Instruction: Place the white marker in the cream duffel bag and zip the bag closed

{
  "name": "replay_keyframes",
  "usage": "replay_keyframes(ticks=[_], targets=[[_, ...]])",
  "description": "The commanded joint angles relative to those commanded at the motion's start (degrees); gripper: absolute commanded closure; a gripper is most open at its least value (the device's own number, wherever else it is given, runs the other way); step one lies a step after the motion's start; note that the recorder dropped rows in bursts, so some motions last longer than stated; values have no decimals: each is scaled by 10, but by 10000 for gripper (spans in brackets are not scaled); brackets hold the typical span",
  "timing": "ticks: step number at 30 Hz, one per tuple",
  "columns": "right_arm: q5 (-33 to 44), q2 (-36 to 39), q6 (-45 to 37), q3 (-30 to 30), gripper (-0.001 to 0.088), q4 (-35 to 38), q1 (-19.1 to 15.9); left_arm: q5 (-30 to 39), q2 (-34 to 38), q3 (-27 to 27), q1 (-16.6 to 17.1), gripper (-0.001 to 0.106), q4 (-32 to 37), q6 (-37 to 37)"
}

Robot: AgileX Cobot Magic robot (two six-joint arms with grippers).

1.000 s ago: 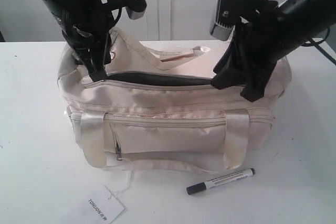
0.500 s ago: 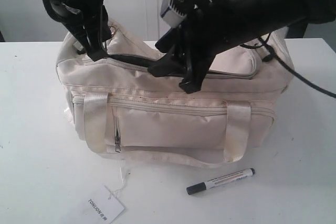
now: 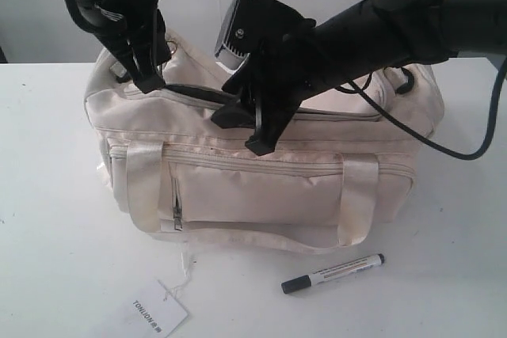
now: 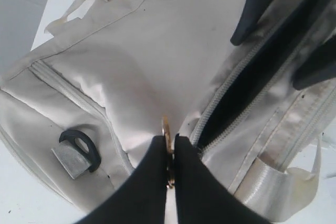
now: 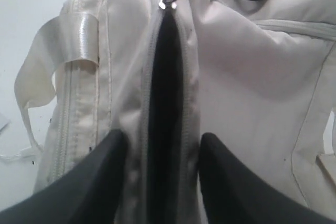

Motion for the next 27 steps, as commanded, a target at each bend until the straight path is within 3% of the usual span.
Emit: replay_keyframes(ticks=[6, 10, 27], targets=[[-25, 0, 28, 0, 762, 0, 0, 2, 0, 1, 0, 1053, 0, -2], [-37, 0, 72, 0, 868, 0, 0, 2, 0, 1, 0, 1053, 0, -17], [-7, 0, 73, 0, 868, -2, 0, 12, 0, 1, 0, 1053, 0, -17]])
